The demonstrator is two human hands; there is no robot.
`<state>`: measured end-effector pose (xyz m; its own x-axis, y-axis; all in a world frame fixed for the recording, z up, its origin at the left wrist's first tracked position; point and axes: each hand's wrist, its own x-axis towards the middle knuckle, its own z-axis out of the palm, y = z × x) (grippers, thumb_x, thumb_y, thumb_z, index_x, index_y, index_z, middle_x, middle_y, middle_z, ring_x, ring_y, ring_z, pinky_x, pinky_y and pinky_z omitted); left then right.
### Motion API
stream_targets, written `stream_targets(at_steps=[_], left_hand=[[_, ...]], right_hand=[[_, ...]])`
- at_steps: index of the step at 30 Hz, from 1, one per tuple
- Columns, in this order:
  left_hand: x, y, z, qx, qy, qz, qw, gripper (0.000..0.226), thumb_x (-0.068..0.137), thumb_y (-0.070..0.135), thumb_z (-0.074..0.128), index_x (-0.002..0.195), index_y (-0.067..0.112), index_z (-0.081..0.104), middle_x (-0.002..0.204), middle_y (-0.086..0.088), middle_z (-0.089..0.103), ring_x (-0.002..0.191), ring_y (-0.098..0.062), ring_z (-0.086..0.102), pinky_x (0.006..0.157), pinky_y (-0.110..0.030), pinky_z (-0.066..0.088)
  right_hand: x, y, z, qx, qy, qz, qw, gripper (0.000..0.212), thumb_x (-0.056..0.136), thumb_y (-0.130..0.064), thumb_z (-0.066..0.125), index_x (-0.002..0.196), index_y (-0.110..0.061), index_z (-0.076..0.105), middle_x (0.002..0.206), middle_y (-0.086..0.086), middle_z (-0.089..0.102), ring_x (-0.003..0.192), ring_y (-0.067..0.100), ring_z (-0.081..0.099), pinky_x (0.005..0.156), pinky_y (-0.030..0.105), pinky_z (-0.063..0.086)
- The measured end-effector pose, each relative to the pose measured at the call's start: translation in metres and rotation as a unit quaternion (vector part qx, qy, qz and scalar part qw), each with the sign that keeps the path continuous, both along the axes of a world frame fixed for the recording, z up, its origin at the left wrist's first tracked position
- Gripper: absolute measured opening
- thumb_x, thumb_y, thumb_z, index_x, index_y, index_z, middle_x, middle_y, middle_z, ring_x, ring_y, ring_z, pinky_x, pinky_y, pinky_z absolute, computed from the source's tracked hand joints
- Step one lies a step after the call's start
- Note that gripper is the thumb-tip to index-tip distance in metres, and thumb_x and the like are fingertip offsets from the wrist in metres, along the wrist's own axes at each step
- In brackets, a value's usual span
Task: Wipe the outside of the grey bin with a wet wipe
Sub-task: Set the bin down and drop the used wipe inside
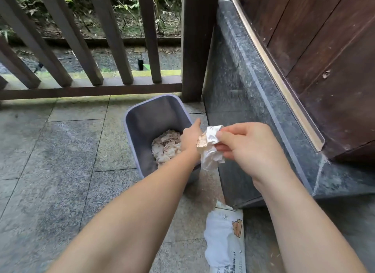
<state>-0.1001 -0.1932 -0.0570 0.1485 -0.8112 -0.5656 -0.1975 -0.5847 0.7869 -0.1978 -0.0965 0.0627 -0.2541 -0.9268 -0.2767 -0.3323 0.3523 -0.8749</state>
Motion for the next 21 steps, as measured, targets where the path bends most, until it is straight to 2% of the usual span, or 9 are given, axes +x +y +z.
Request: stream_targets(at_steps=[3,5,8,10,12,14,16,18,21], left_hand=[[0.003,0.008,-0.008,-0.076,-0.117,-0.215,0.967,0.053,0.106,0.041,0.046,0.156,0.028,0.037,0.133,-0.016,0.063,0.119,-0.036,0.060,0.100,-0.040,0.047],[0.014,0.018,-0.016,-0.105,-0.181,-0.295,0.932,0.067,0.102,0.045,0.048,0.161,0.031,0.019,0.126,-0.013,0.065,0.111,-0.035,0.063,0.095,-0.045,0.049],[0.047,0.038,-0.032,-0.229,-0.359,-0.270,0.864,0.070,0.096,0.034,0.057,0.157,0.020,0.026,0.110,-0.015,0.070,0.101,-0.039,0.064,0.082,-0.048,0.053],[0.080,0.045,-0.041,-0.271,-0.431,-0.224,0.831,0.062,0.094,0.022,0.058,0.152,0.012,0.038,0.124,-0.019,0.063,0.119,-0.041,0.053,0.092,-0.051,0.049],[0.106,0.053,-0.045,-0.253,-0.461,-0.219,0.822,0.071,0.090,0.012,0.059,0.156,0.013,0.035,0.150,-0.026,0.042,0.142,-0.044,0.031,0.110,-0.052,0.039],[0.118,0.056,-0.045,-0.219,-0.481,-0.197,0.826,0.083,0.085,0.009,0.060,0.160,0.023,0.026,0.164,-0.029,0.019,0.149,-0.050,0.016,0.120,-0.054,0.025],[0.122,0.057,-0.044,-0.145,-0.410,-0.150,0.888,0.091,0.087,0.008,0.057,0.162,0.033,0.012,0.162,-0.032,0.021,0.142,-0.053,0.032,0.115,-0.054,0.032],[0.123,0.060,-0.041,-0.094,-0.310,-0.131,0.937,0.094,0.091,0.006,0.052,0.160,0.043,0.000,0.132,-0.029,0.056,0.106,-0.045,0.063,0.095,-0.052,0.054],[0.121,0.067,-0.039,-0.098,-0.276,-0.146,0.945,0.100,0.090,-0.001,0.050,0.158,0.049,-0.002,0.088,-0.016,0.067,0.072,-0.032,0.066,0.069,-0.050,0.061]], right_hand=[[-0.003,-0.001,-0.003,-0.008,0.013,-0.002,1.000,0.008,0.083,-0.015,0.074,0.081,-0.022,0.078,0.075,-0.002,0.078,0.077,0.016,0.075,0.081,0.046,0.062],[-0.004,-0.003,-0.006,-0.008,0.019,-0.012,1.000,0.011,0.080,-0.012,0.076,0.084,-0.022,0.076,0.077,-0.002,0.077,0.076,0.018,0.075,0.080,0.047,0.062],[-0.007,-0.004,-0.009,0.004,0.013,-0.037,0.999,0.023,0.076,-0.012,0.077,0.096,-0.021,0.073,0.079,-0.001,0.077,0.076,0.019,0.075,0.083,0.047,0.061],[-0.008,-0.002,-0.012,0.011,0.011,-0.044,0.999,0.022,0.076,-0.014,0.078,0.096,-0.021,0.075,0.082,-0.001,0.077,0.080,0.017,0.075,0.086,0.046,0.060],[-0.007,-0.001,-0.012,0.011,0.016,-0.044,0.999,0.011,0.078,-0.015,0.078,0.087,-0.021,0.077,0.080,-0.002,0.077,0.077,0.016,0.075,0.084,0.045,0.061],[-0.002,-0.002,-0.011,0.004,0.023,-0.038,0.999,0.007,0.080,-0.015,0.078,0.080,-0.021,0.076,0.076,-0.002,0.076,0.074,0.017,0.075,0.082,0.046,0.062],[0.004,-0.004,-0.011,0.002,0.029,-0.025,0.999,0.006,0.082,-0.016,0.077,0.079,-0.021,0.075,0.078,0.000,0.075,0.076,0.021,0.074,0.081,0.049,0.061],[0.010,-0.003,-0.012,0.009,0.034,-0.008,0.999,0.006,0.082,-0.019,0.077,0.077,-0.020,0.074,0.078,0.004,0.074,0.076,0.024,0.074,0.080,0.051,0.061],[0.015,-0.003,-0.017,0.026,0.021,0.000,0.999,0.010,0.081,-0.018,0.080,0.074,-0.015,0.074,0.069,0.005,0.074,0.065,0.019,0.073,0.077,0.048,0.063]])
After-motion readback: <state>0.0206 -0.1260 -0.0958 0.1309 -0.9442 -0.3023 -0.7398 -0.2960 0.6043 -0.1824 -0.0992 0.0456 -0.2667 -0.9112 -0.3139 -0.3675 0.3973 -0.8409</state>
